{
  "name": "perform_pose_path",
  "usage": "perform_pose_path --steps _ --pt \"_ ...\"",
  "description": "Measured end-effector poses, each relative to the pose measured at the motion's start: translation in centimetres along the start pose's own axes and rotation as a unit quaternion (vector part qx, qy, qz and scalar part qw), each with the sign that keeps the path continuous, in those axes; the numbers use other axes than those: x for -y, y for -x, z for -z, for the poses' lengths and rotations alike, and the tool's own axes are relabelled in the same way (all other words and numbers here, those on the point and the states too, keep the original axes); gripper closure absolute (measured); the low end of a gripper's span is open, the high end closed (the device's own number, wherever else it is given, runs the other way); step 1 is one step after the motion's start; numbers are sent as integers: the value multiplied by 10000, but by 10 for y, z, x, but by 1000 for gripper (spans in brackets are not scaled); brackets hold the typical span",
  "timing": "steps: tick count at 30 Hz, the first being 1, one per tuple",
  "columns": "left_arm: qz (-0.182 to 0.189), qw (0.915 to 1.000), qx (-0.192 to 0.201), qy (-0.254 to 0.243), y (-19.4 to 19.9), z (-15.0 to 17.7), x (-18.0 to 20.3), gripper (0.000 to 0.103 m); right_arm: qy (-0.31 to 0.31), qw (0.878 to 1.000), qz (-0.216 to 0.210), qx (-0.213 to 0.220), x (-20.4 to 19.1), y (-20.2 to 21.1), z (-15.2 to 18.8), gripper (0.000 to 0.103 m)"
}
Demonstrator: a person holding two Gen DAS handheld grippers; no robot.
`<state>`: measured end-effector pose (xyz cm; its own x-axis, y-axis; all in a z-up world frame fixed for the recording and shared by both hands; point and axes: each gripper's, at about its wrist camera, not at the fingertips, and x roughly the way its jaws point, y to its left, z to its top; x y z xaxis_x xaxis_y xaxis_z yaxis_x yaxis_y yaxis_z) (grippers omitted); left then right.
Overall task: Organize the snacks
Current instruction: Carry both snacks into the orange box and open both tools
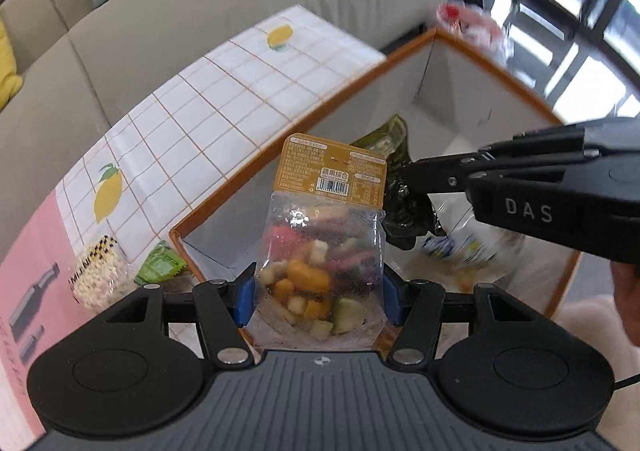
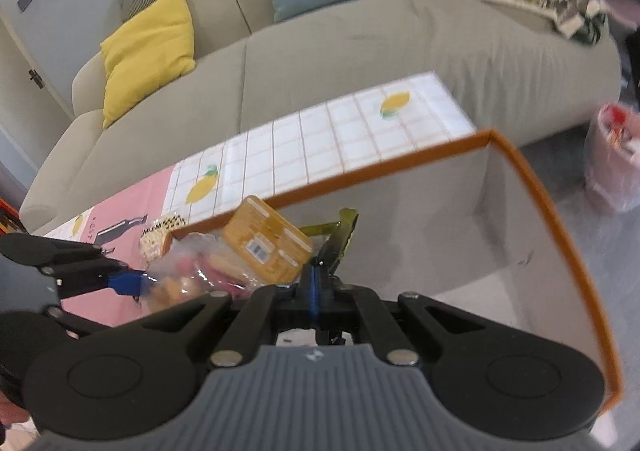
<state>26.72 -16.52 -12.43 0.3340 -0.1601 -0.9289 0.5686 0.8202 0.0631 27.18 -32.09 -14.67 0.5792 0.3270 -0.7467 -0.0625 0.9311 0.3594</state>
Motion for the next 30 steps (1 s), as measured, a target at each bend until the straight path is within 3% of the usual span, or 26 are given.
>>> perform_pose_path --steps 10,13,15,17,22,30 --pt "-404 9941 -532 -859 -33 -11 15 34 -426 9975 -96 -555 6 -39 1 103" --pt "-456 9924 -651 -942 -42 -12 16 29 -532 9966 -108 -619 9 -42 2 103" --pt "-494 9917 -736 -933 -47 -11 16 17 -640 9955 -169 -673 13 -46 3 103" --pt "-577 9918 -719 -882 -48 -10 14 10 -770 9942 -217 -725 16 -48 4 103" --pt "-407 9950 -650 -646 -35 -11 9 4 -954 9922 -238 -770 20 -54 5 103" --pt "-279 9963 -343 -742 14 -6 10 4 -1373 9860 -355 -877 23 -55 7 94"
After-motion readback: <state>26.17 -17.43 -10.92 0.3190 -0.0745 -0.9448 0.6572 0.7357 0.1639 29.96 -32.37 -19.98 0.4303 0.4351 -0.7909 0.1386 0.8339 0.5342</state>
